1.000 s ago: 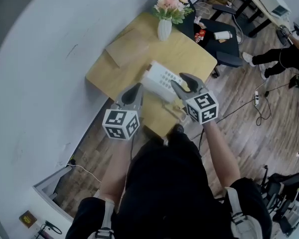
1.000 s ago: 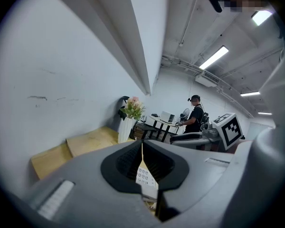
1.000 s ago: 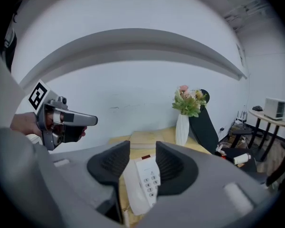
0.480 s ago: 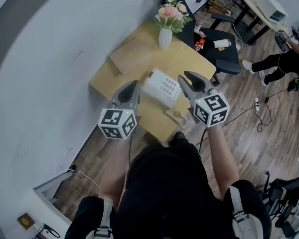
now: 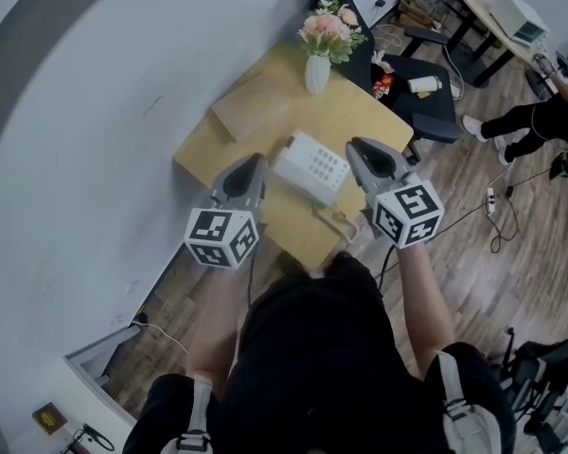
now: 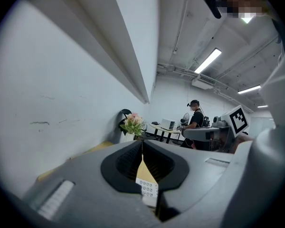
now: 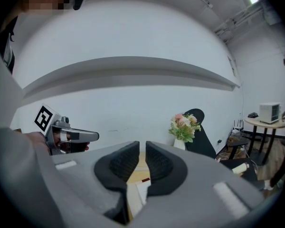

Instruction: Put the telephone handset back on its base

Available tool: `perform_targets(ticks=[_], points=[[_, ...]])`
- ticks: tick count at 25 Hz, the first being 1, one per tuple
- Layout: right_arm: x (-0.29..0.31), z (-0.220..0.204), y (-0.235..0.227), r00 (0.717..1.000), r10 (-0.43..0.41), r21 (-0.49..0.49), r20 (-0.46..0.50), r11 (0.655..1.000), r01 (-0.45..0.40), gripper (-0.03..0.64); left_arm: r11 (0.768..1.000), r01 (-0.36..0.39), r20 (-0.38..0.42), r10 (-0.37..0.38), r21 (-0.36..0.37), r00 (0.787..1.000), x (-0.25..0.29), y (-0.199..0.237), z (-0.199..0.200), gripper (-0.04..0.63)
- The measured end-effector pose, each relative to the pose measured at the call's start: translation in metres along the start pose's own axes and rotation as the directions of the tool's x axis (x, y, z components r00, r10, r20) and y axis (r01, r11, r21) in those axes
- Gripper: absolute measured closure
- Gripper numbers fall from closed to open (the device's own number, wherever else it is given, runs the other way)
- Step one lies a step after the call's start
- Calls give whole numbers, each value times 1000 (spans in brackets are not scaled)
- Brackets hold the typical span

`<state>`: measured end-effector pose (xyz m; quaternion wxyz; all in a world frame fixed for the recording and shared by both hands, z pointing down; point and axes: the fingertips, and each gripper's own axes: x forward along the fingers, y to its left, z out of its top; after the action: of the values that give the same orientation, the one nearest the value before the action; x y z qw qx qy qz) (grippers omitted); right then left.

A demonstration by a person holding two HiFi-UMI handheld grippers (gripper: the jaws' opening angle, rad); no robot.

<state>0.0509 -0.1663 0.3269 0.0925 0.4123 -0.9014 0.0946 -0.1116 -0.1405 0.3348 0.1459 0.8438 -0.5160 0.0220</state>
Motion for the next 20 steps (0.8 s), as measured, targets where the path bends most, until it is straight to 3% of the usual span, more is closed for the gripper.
perform_targets(ticks=[20], points=[[-1, -7, 9, 1000, -3, -9, -10, 1000, 3, 612, 1000, -6, -10, 6, -12, 1000, -5, 11, -8, 583]])
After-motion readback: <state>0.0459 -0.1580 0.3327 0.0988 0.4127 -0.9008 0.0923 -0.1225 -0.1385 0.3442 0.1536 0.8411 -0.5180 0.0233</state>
